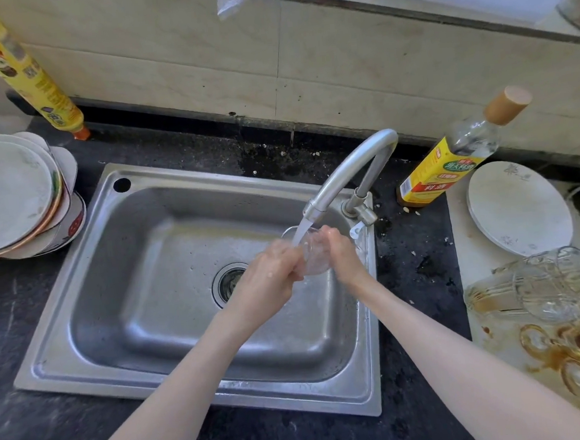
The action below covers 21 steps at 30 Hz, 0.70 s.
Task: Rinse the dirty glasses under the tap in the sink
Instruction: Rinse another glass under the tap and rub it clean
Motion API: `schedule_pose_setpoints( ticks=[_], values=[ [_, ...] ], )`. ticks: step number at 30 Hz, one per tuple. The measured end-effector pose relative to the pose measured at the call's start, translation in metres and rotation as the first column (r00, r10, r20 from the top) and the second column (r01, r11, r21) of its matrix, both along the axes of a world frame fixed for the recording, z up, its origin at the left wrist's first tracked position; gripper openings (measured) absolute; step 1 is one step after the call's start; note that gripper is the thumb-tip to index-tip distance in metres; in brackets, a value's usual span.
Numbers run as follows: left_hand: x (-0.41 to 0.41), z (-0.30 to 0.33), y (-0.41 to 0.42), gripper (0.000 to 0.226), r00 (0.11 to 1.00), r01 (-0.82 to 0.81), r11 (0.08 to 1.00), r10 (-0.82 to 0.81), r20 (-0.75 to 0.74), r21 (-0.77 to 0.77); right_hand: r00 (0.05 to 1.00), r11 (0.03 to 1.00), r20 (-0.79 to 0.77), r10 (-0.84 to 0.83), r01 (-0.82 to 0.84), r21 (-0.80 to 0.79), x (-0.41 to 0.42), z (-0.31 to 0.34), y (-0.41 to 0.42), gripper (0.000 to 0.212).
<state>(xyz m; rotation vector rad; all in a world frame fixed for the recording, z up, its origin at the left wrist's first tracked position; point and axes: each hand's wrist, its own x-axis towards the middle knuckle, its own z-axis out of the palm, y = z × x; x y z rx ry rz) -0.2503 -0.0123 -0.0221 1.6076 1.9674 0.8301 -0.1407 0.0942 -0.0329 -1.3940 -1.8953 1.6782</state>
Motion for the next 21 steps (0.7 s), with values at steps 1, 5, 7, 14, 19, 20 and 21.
schedule_pose_setpoints(
  ticks=[1, 5, 7, 14, 19, 20, 21],
  values=[
    [0.002, 0.002, -0.001, 0.018, 1.000, 0.028, 0.999, -0.027, -0.008, 0.025, 1.000, 1.000, 0.025, 0.015, -0.015, 0.013, 0.000, -0.001, -0.001, 0.025],
    [-0.001, -0.011, -0.007, 0.026, 0.928, 0.335, 0.942, -0.328, -0.178, 0.012, 0.984, 0.981, 0.081, 0.158, -0.147, -0.126, 0.003, 0.002, 0.005, 0.037],
    [-0.006, -0.011, -0.007, 0.018, 0.962, 0.269, 0.963, -0.269, -0.056, -0.007, 0.977, 0.946, 0.068, 0.203, -0.178, -0.272, 0.007, 0.002, 0.006, 0.043],
    [-0.001, 0.008, 0.000, 0.019, 0.891, -0.155, 0.968, 0.224, 0.395, -0.200, 0.960, 0.967, 0.126, 0.250, -0.241, -0.088, 0.001, 0.000, -0.008, 0.063],
    [-0.015, 0.005, -0.007, 0.019, 0.953, 0.254, 0.942, -0.205, 0.222, -0.220, 0.903, 0.838, 0.162, 0.398, -0.285, -0.465, 0.010, 0.010, 0.007, 0.087],
    [-0.014, 0.008, -0.004, 0.014, 0.963, 0.187, 0.966, -0.144, 0.228, -0.179, 0.909, 0.840, 0.141, 0.392, -0.292, -0.457, 0.012, 0.009, 0.008, 0.092],
    [-0.012, 0.011, -0.002, 0.011, 0.967, 0.110, 0.983, -0.072, 0.243, -0.147, 0.932, 0.868, 0.130, 0.337, -0.255, -0.426, 0.014, 0.006, 0.008, 0.096]
  ],
)
